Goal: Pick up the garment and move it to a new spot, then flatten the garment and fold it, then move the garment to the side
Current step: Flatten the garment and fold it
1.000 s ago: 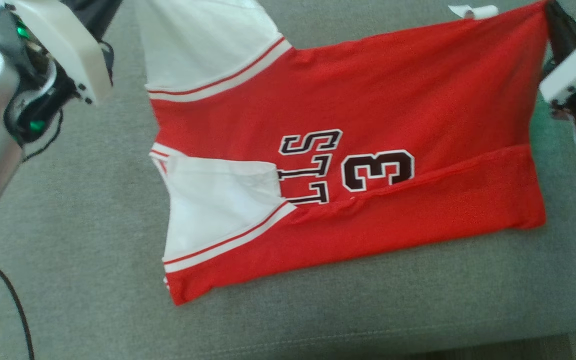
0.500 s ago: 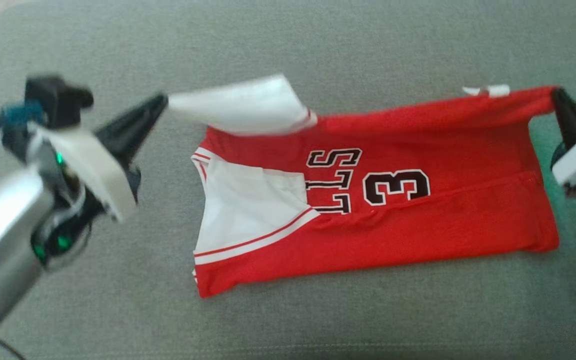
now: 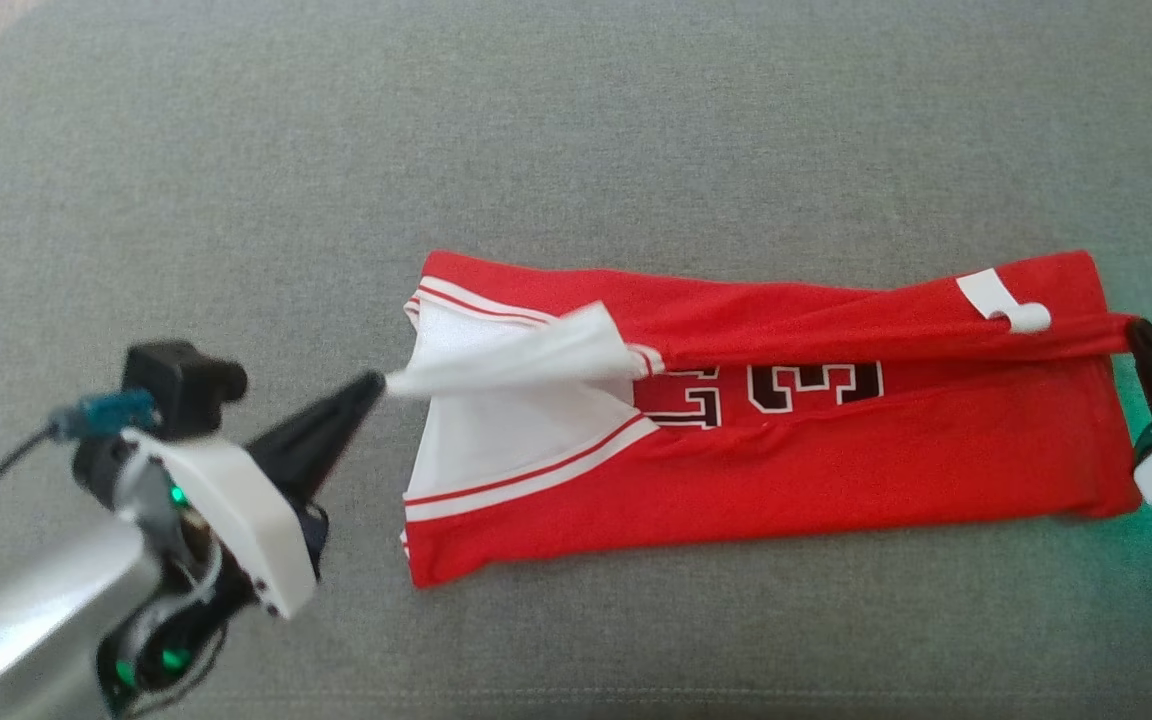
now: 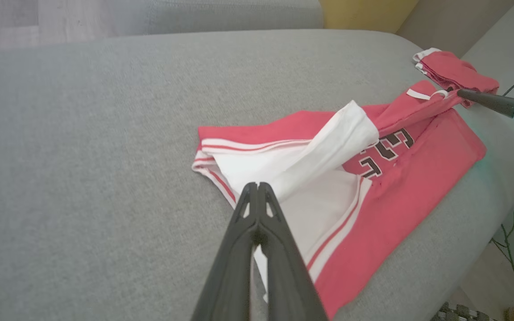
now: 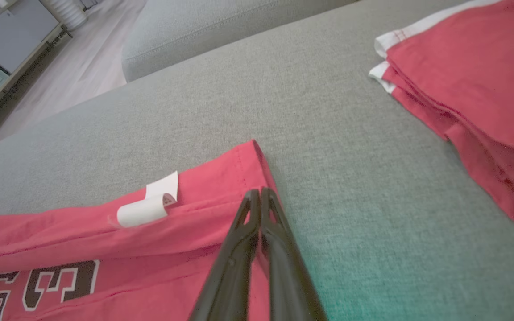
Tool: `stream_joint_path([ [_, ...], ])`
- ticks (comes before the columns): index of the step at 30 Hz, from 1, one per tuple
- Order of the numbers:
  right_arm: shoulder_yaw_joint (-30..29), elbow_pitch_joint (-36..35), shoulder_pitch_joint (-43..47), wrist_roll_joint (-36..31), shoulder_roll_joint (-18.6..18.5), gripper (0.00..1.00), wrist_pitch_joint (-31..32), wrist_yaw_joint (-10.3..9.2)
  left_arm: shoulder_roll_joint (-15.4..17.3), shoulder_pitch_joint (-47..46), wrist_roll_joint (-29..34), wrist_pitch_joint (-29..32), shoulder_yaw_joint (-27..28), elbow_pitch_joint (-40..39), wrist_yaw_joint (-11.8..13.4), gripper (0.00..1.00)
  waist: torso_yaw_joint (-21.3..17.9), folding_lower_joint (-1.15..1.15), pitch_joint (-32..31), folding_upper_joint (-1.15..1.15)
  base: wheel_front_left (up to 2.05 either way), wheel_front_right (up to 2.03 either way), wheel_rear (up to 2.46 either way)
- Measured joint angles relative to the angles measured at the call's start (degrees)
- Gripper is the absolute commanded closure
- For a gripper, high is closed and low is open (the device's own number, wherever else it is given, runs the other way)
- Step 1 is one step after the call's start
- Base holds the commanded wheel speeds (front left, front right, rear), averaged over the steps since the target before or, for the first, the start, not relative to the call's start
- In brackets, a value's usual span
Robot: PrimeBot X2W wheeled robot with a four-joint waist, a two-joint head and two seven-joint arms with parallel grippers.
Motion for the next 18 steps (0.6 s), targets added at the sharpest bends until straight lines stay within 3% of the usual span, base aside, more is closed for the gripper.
stream_joint_path([
  [9,-5.31,-4.16,3.88,-2.92,3.69,1.00,4.08,0.00,-0.42,3.76,-1.33,-0.47,-1.52,0.11,2.23,1.00,-0.36,0.00,0.48,0.00,0.00,0.00,0.00],
  [10,-5.36,-4.66,4.31,-3.26,4.00,0.81,4.56,0.00,-0.79,4.08,-2.03,-0.70,-1.48,0.25,2.47,0.88,-0.46,0.00,0.41,0.00,0.00,0.00,0.00],
  [11,-5.43,-5.17,4.65,-3.56,4.32,0.35,4.95,0.00,-1.19,4.35,-2.11,-0.74,-1.58,0.53,2.59,0.65,-0.55,0.00,0.29,0.00,0.00,0.00,0.00],
  [12,-5.63,-5.49,4.83,-3.88,4.70,0.00,5.10,0.00,-1.64,4.65,-2.22,-0.76,-1.59,0.81,3.19,0.40,-0.62,0.00,0.10,0.00,0.00,0.00,0.00],
  [13,-5.95,-5.84,4.99,-4.08,5.10,0.00,5.09,0.00,-2.00,4.97,-2.20,-0.83,-1.74,1.19,3.61,0.00,-0.69,0.00,-0.16,0.00,0.00,0.00,0.00],
  [18,-8.00,-7.14,6.86,-5.67,6.78,0.00,4.65,0.00,-4.26,7.29,-0.75,-5.69,-0.94,4.39,8.83,0.00,-0.94,0.00,-2.56,0.00,0.00,0.00,0.00],
])
